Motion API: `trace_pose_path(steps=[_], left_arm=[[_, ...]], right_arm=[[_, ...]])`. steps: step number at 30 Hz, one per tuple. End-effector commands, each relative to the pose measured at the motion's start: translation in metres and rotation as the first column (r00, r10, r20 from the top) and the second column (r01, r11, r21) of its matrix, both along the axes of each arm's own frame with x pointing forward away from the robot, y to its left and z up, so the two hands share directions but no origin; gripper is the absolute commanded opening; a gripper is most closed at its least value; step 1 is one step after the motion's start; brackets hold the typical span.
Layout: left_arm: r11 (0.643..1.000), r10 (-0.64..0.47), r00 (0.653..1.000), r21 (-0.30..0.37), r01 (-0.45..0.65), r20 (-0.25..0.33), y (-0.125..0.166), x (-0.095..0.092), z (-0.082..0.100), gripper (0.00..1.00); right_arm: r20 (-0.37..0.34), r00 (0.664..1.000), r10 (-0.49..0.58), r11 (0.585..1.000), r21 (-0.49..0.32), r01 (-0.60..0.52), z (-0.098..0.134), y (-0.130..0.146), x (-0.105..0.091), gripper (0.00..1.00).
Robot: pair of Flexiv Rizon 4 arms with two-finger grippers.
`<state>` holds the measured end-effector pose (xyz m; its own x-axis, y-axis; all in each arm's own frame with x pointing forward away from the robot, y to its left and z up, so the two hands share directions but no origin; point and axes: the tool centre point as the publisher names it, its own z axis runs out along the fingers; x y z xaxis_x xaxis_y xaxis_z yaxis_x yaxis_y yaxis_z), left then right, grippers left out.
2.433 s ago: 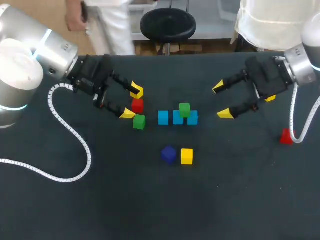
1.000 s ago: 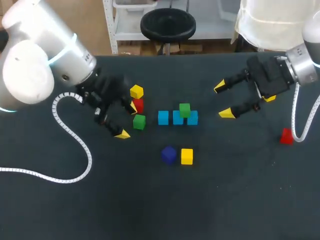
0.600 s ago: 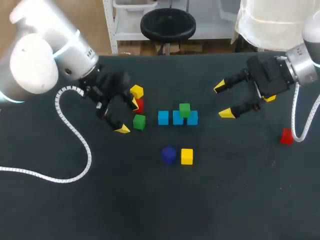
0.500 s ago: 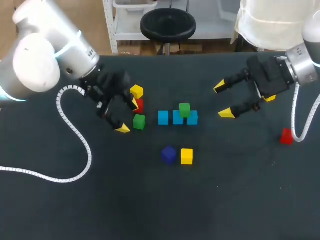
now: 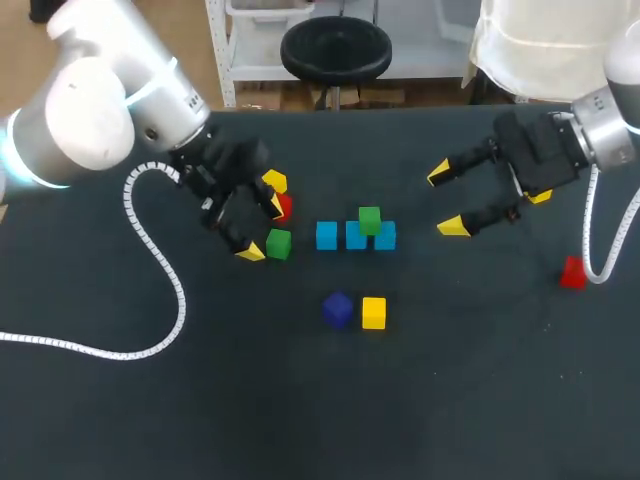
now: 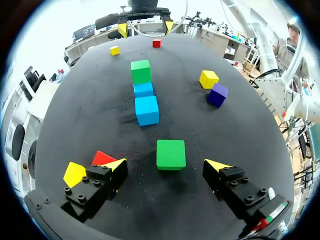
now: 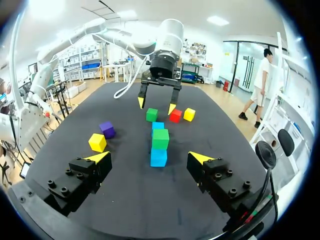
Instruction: Place the blue cubes, place green cubes on the blue cubes, place the yellow cubes on the green cubes, then place the red cubes on the yellow cubes, and place purple cube on the red cubes.
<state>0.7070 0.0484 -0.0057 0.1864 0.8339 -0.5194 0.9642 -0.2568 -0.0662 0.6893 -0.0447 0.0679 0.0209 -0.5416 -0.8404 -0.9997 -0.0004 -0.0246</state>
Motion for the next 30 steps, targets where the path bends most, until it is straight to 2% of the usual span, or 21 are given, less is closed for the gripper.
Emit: trace_pose_path(steps=[1,11,12,13,14,15,26,28,30], left_arm=[[1.0,-0.024,0.999,0.005,0.024,-0.035,-0.005,0.007,-0.005,1.0],[1.0,-0.002,1.0,-0.002,0.002,-0.03,-0.003,-0.002,-0.006,1.0],[1.0,-0.001,1.0,-0.003,0.001,-0.029,-0.003,-0.002,-0.006,0.94],[1.0,0.001,1.0,-0.004,-0.001,-0.028,-0.003,-0.003,-0.006,0.8],[1.0,0.003,1.0,-0.005,-0.003,-0.027,-0.003,-0.003,-0.006,0.72],[1.0,0.004,1.0,-0.006,-0.004,-0.027,-0.003,-0.003,-0.006,0.69],[1.0,0.003,1.0,-0.02,-0.004,-0.026,-0.012,-0.006,-0.007,0.65],[1.0,-0.003,1.0,-0.023,0.003,-0.02,-0.014,-0.007,-0.007,0.59],[1.0,-0.005,1.0,-0.023,0.004,-0.016,-0.015,-0.01,-0.006,0.24]], right_arm=[[0.001,1.0,0.0,1.0,0.001,0.0,0.0,0.0,0.0,1.0],[0.001,1.0,0.0,1.0,0.001,0.0,0.0,0.0,0.0,1.0],[0.001,1.0,0.0,1.0,0.001,0.0,0.0,0.0,0.0,1.0],[0.001,1.0,0.0,1.0,0.001,0.0,0.0,0.0,0.0,1.0],[0.001,1.0,0.0,1.0,0.001,0.0,0.0,0.0,0.0,1.0],[0.001,1.0,0.0,1.0,0.001,0.0,0.0,0.0,0.0,1.0],[0.001,1.0,0.0,1.0,0.001,0.0,0.0,0.0,0.0,1.0],[0.001,1.0,0.0,1.0,0.001,0.0,0.0,0.0,0.0,1.0],[0.001,1.0,0.0,1.0,0.001,0.0,0.0,0.0,0.0,1.0]])
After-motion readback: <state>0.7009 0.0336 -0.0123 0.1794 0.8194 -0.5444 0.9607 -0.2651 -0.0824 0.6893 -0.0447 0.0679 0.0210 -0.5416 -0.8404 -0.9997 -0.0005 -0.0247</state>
